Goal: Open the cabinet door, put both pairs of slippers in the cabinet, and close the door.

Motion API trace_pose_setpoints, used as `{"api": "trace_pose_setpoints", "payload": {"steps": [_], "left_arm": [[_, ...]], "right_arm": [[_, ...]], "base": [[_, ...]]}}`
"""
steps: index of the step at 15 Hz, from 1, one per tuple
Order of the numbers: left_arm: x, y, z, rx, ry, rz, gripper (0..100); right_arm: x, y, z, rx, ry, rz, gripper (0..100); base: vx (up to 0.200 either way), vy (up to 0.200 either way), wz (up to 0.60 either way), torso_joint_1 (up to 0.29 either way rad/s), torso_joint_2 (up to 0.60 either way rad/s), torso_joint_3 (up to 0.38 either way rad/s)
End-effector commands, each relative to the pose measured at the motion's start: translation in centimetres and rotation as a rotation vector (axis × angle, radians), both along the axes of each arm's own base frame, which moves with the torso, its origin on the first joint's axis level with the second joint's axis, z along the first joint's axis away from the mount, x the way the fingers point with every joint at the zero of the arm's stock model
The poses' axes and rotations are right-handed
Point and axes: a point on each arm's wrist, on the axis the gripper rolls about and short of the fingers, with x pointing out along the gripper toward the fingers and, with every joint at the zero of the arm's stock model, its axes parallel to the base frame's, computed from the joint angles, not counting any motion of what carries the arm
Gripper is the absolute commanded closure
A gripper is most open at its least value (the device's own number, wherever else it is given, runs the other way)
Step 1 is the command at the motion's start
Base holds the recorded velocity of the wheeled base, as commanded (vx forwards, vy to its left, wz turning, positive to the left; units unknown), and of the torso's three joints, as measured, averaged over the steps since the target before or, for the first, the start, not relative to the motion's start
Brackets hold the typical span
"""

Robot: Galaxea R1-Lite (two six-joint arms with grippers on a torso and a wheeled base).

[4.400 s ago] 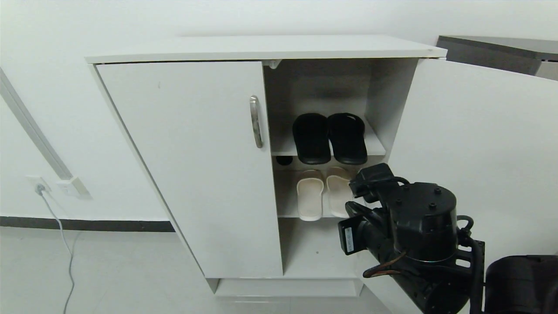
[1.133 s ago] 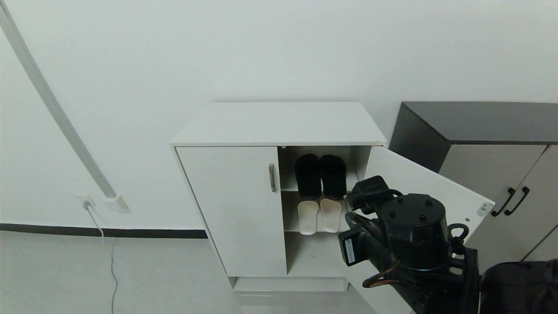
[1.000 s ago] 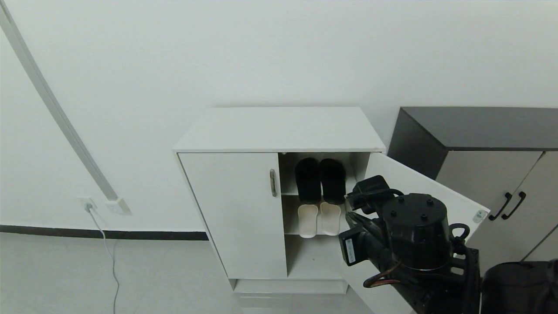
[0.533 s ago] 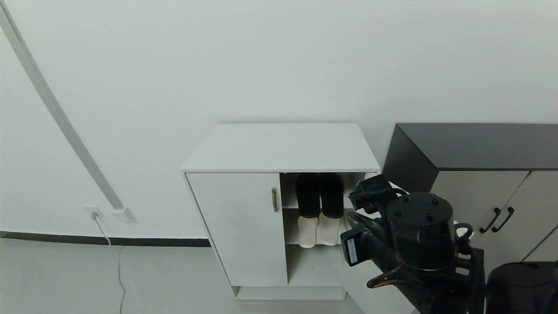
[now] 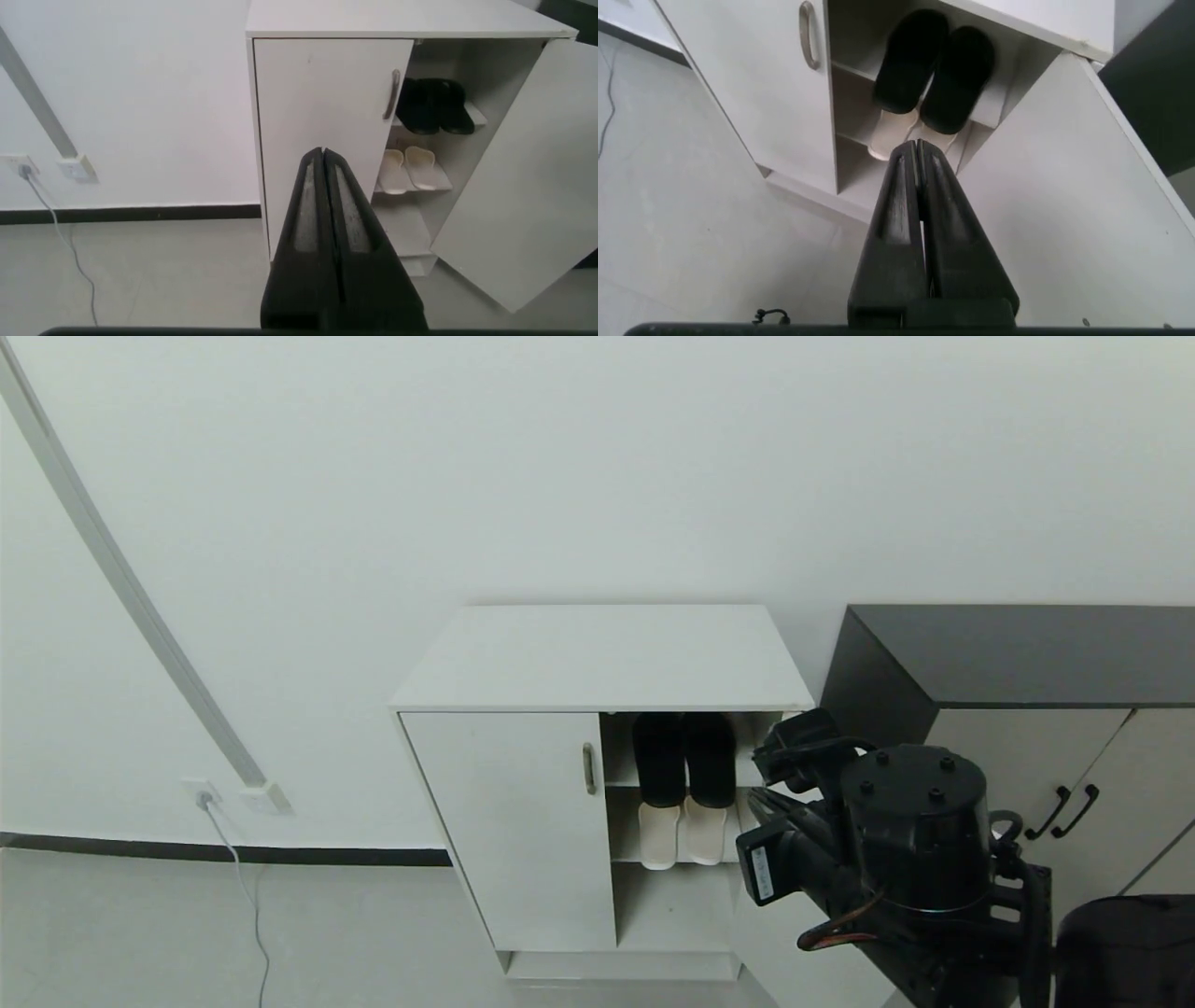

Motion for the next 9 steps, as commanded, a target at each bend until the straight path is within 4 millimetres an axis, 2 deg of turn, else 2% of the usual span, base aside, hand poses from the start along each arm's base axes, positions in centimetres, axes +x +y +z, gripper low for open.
{"api": "trace_pose_setpoints", "payload": {"steps": [1,5,9], "left_arm": [[0.0,0.0,0.0,0.0,0.0,0.0,100],[0.0,0.0,0.0,0.0,0.0,0.0,100],[0.0,0.0,0.0,0.0,0.0,0.0,100]], "right_arm": [[-0.04,-0.07,0.24,0.007,-0.005,0.0,100],[0.0,-0.16,0.25,0.007,-0.005,-0.002,100],[0.1,-0.24,0.26,0.009,-0.005,-0.005,100]], "base": [[0.0,0.0,-0.6,0.002,0.0,-0.007],[0.0,0.0,-0.6,0.007,0.0,0.0],[0.0,0.0,0.0,0.0,0.0,0.0]]}}
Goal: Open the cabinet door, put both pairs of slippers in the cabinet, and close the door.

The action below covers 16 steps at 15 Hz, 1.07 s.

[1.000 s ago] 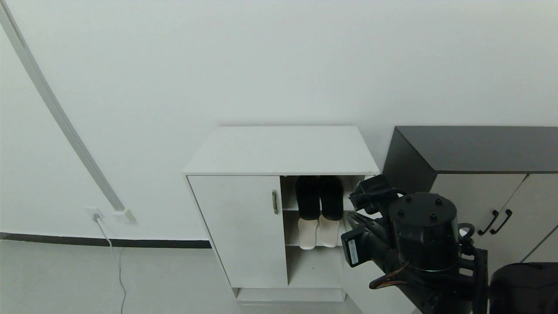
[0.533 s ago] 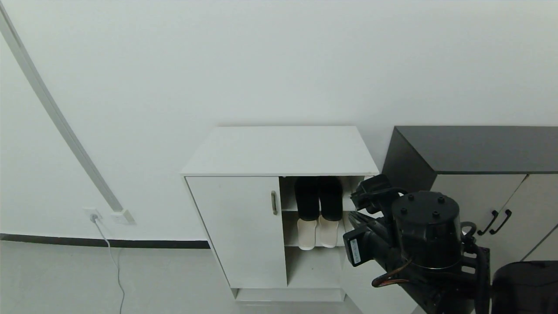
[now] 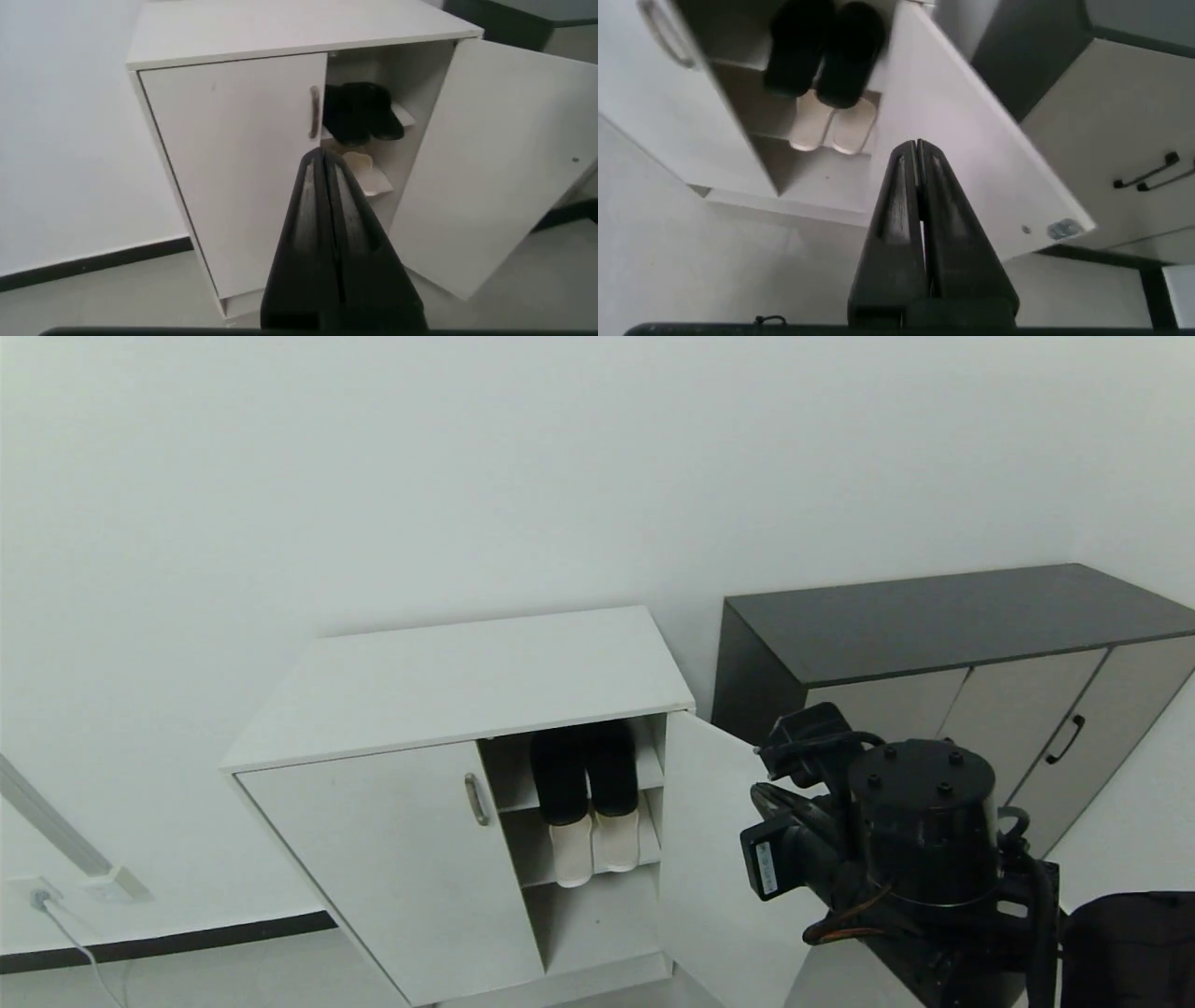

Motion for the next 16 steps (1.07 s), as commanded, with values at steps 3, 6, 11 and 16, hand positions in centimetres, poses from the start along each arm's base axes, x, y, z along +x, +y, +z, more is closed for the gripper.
{"api": "trace_pose_setpoints", "payload": {"steps": [3,6,11,16], "left_arm": [[0.0,0.0,0.0,0.0,0.0,-0.001,100],[0.0,0.0,0.0,0.0,0.0,-0.001,100],[0.0,0.0,0.0,0.0,0.0,-0.001,100],[0.0,0.0,0.0,0.0,0.0,0.001,100]], "right_arm": [[0.1,0.0,0.0,0.0,0.0,-0.002,100],[0.1,0.0,0.0,0.0,0.0,-0.002,100],[2.2,-1.2,0.5,0.013,-0.029,-0.078,100],[10.4,-4.0,2.3,0.049,-0.007,-0.167,100]], "base": [[-0.133,0.0,0.0,-0.002,0.0,0.002],[-0.2,0.0,0.0,0.004,0.01,-0.001],[-0.16,0.0,0.0,-0.004,0.0,0.002],[0.0,0.0,0.0,0.0,0.0,0.0]]}}
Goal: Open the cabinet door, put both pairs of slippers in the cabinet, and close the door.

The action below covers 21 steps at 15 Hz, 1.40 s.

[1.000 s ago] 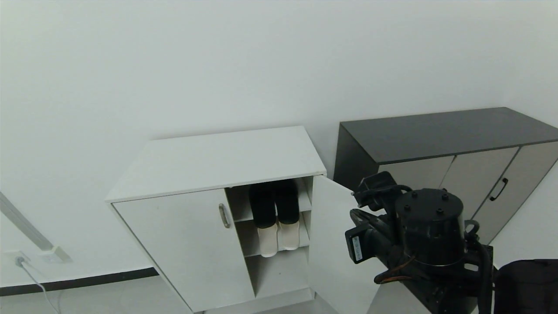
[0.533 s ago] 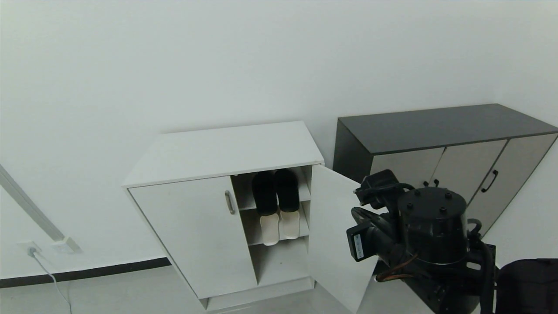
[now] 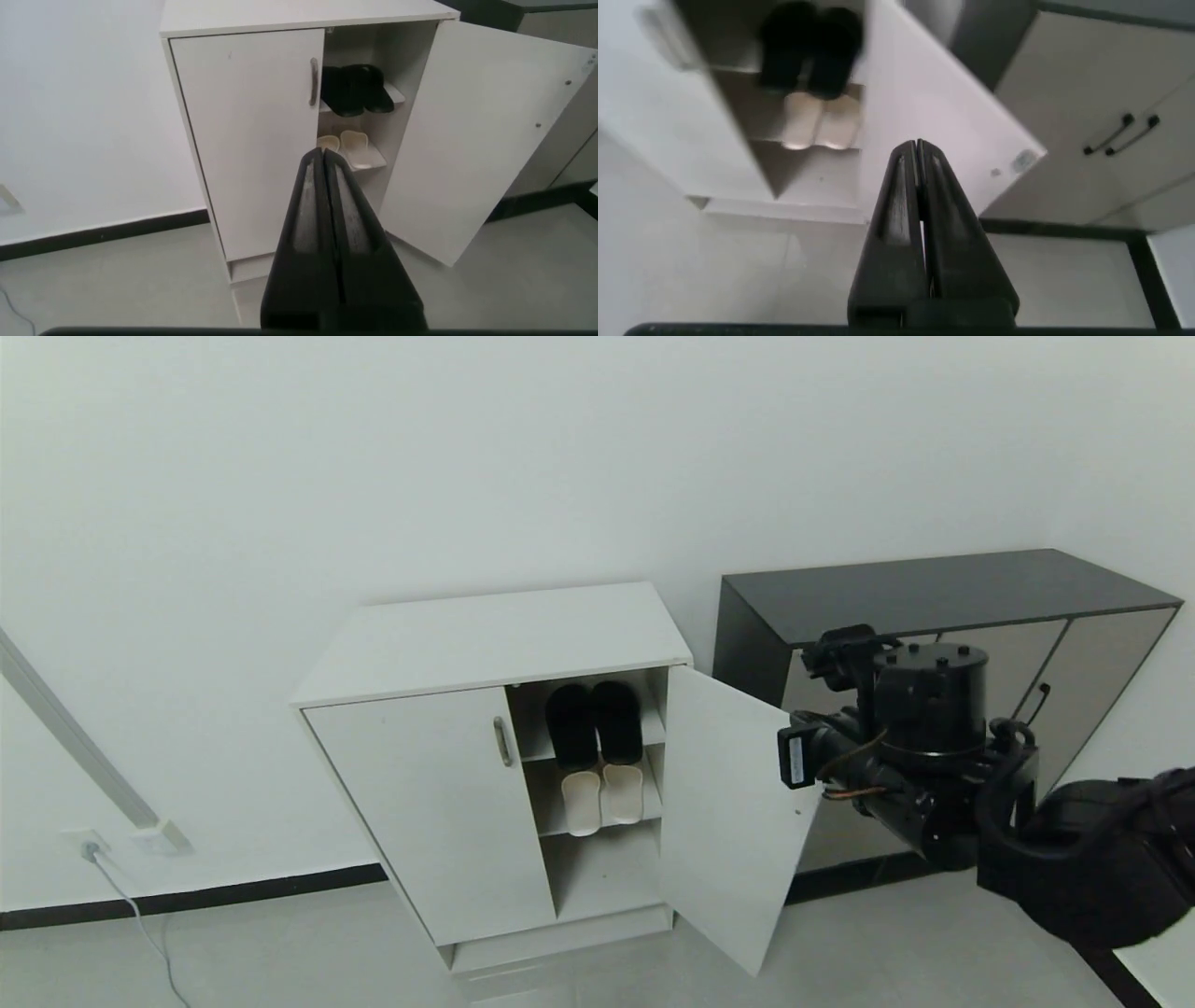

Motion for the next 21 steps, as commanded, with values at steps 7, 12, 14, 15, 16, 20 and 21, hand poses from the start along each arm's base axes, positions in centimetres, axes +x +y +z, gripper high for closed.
{"api": "trace_pose_setpoints", "payload": {"steps": [7,12,14,15,16,20,21], "left_arm": [[0.0,0.0,0.0,0.0,0.0,-0.001,100],[0.0,0.0,0.0,0.0,0.0,0.001,100],[0.0,0.0,0.0,0.0,0.0,-0.001,100],[0.0,0.0,0.0,0.0,0.0,-0.001,100],[0.0,0.0,0.0,0.0,0.0,0.001,100],[0.0,0.0,0.0,0.0,0.0,0.001,100],[0.0,0.0,0.0,0.0,0.0,-0.001,100]], "right_arm": [[10.8,-2.9,0.1,0.044,0.063,-0.033,100],[13.9,-3.7,-1.8,0.04,0.076,-0.078,100],[14.9,-4.2,-2.6,0.037,0.084,-0.098,100],[15.1,-4.4,-2.8,0.037,0.085,-0.103,100],[15.2,-4.6,-3.0,0.036,0.088,-0.108,100],[15.5,-4.5,-4.0,0.027,0.108,-0.11,100],[15.7,-4.5,-4.4,0.025,0.113,-0.11,100]], "base": [[0.0,0.0,0.0,0.0,0.0,0.0],[0.0,0.0,0.0,0.0,0.0,0.0],[0.0,0.0,0.0,0.0,0.0,0.0],[0.0,0.0,0.0,0.0,0.0,0.0],[0.0,0.0,0.0,0.0,0.0,0.0],[0.0,0.0,0.0,0.0,0.0,0.0],[0.0,0.0,0.0,0.0,0.0,0.0]]}}
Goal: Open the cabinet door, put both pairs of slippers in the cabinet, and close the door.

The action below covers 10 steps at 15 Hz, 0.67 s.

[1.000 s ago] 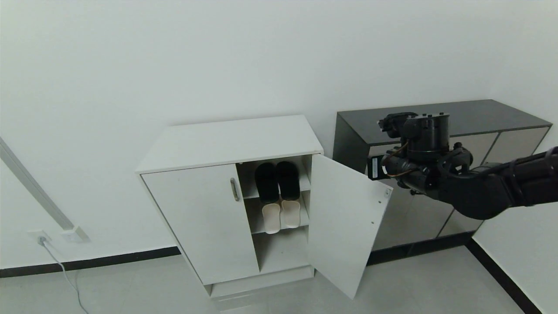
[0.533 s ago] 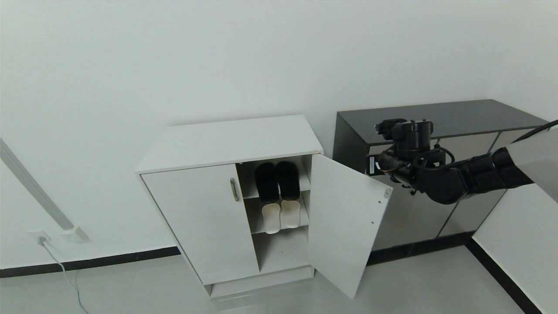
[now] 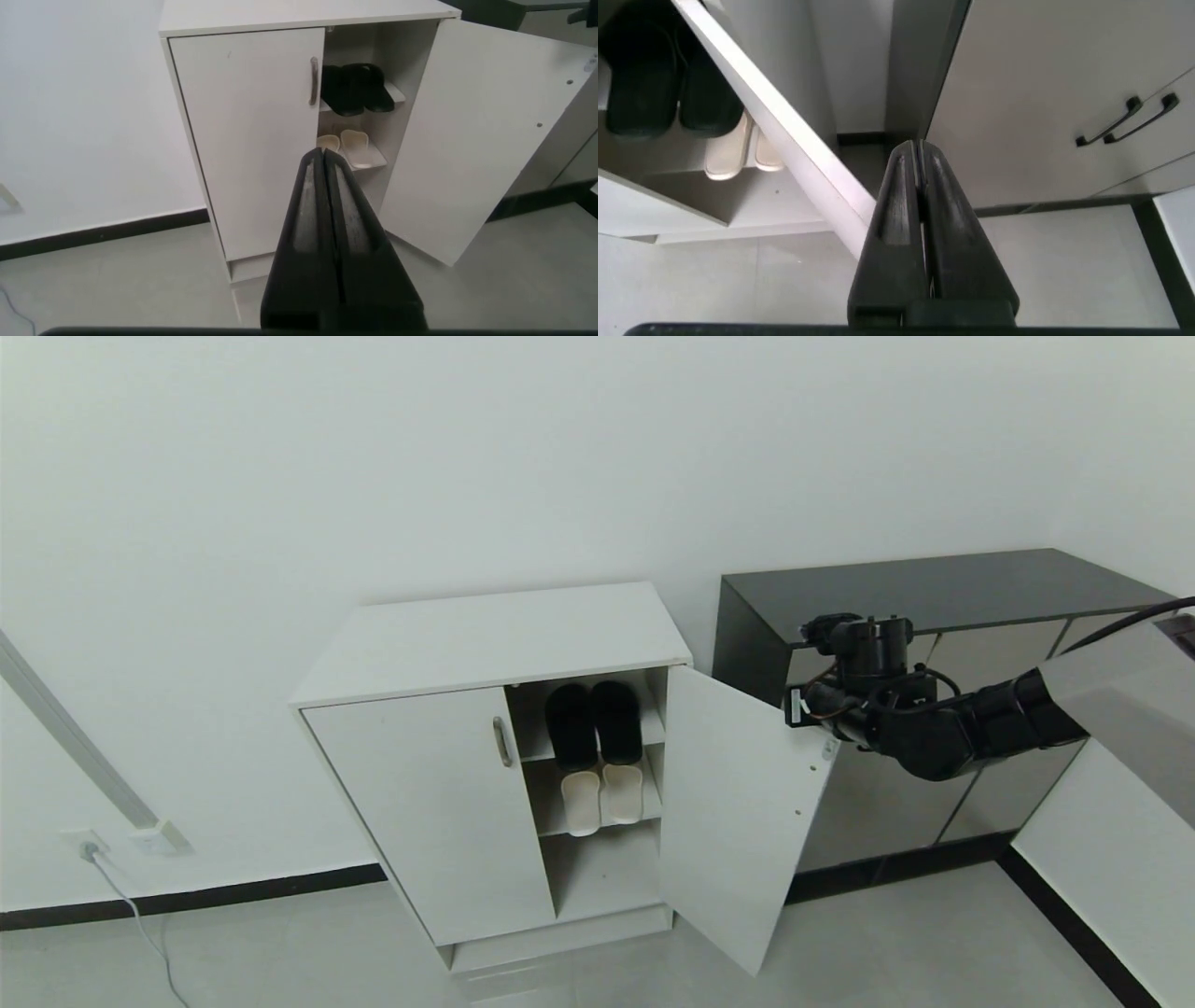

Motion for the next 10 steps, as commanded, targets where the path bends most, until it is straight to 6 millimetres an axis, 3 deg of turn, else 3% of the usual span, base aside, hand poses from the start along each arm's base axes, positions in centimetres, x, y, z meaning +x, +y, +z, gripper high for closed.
{"api": "trace_pose_setpoints", "payload": {"steps": [1,10], "left_arm": [[0.0,0.0,0.0,0.0,0.0,-0.001,100],[0.0,0.0,0.0,0.0,0.0,0.001,100]], "right_arm": [[0.24,0.02,-0.75,-0.006,0.015,-0.002,100],[0.55,-0.02,-1.71,-0.009,0.028,-0.005,100]], "base": [[0.0,0.0,0.0,0.0,0.0,0.0],[0.0,0.0,0.0,0.0,0.0,0.0]]}}
